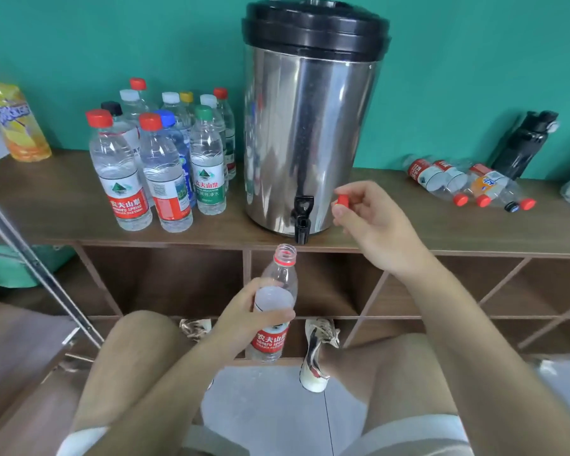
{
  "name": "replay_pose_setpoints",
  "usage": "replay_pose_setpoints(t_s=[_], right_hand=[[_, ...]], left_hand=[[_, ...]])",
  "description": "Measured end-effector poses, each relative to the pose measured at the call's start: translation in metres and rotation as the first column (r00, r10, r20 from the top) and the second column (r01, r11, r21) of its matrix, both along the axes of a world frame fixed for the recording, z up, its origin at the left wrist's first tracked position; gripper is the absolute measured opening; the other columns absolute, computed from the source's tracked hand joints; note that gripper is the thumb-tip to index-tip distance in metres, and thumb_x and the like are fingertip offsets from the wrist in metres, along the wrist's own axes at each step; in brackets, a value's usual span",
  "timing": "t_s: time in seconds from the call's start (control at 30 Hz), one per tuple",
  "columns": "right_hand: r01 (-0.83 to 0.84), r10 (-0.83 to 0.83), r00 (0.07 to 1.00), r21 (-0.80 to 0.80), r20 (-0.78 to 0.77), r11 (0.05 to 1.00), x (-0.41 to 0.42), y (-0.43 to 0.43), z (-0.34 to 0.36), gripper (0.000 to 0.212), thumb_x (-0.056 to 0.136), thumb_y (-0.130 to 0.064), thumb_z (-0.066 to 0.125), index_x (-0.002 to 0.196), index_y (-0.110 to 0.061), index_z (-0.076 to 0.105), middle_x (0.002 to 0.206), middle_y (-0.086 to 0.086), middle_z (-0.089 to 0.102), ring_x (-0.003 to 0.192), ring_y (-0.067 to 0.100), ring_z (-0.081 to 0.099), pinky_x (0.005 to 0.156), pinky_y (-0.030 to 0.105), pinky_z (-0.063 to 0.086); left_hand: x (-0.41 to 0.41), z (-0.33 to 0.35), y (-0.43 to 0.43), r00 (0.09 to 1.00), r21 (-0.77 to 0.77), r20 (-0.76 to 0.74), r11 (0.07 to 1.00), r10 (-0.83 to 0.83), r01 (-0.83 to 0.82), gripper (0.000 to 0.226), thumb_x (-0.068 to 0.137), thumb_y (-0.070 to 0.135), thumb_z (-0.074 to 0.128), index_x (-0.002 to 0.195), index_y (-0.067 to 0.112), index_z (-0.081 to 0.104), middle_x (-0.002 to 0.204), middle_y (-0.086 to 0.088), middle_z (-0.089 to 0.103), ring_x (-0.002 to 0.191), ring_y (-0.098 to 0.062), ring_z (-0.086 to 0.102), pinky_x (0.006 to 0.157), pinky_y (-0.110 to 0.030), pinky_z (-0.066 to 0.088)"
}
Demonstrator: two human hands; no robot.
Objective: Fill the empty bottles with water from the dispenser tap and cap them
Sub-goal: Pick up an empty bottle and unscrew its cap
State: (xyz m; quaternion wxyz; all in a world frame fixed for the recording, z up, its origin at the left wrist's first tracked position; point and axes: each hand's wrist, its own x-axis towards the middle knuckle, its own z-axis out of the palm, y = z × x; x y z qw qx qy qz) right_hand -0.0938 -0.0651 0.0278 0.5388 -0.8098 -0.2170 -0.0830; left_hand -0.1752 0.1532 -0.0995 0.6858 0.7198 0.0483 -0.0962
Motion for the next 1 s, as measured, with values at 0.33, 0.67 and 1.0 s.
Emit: replay_pose_setpoints(t_s=[0.33, 0.67, 1.0], right_hand=[[0.198, -0.181, 0.98, 0.285, -0.083, 0.938, 0.023, 0.041, -0.03, 0.03, 0.102, -0.036, 0.042, 0.077, -0.034, 0.059, 0.078, -0.003, 0.055, 0.065, 0.01, 0.045, 0.06, 0.027, 0.036], [0.138, -0.089, 0.983, 0.333, -0.159, 0.933, 0.031, 0.034, -0.026, 0.03, 0.111, -0.025, 0.049, 0.096, -0.018, 0.075, 0.081, -0.006, 0.062, 0.067, 0.01, 0.045, 0.056, 0.023, 0.038], [0.174, -0.068, 0.916, -0.239, 0.394, 0.955, 0.042, 0.035, -0.031, 0.034, 0.092, -0.027, 0.08, 0.123, -0.016, 0.075, 0.105, -0.008, 0.055, 0.08, -0.007, 0.051, 0.082, 0.004, 0.036]], left_hand=[[0.05, -0.046, -0.024, 0.996, 0.05, -0.053, 0.996, 0.072, -0.069, 0.052, 0.076, 0.026, 0.09, 0.115, 0.037, 0.057, 0.11, 0.008, 0.065, 0.097, -0.012, 0.068, 0.067, -0.016, 0.054], [0.079, -0.067, -0.036, 0.992, -0.06, -0.068, 0.992, 0.11, -0.114, 0.052, 0.071, 0.03, 0.092, 0.109, 0.045, 0.058, 0.1, 0.017, 0.066, 0.095, -0.005, 0.066, 0.073, -0.021, 0.054], [0.08, -0.06, -0.037, 0.995, -0.073, -0.036, 0.993, 0.09, -0.092, 0.058, 0.07, 0.032, 0.093, 0.116, 0.043, 0.059, 0.112, 0.009, 0.064, 0.108, -0.016, 0.065, 0.091, -0.036, 0.059]])
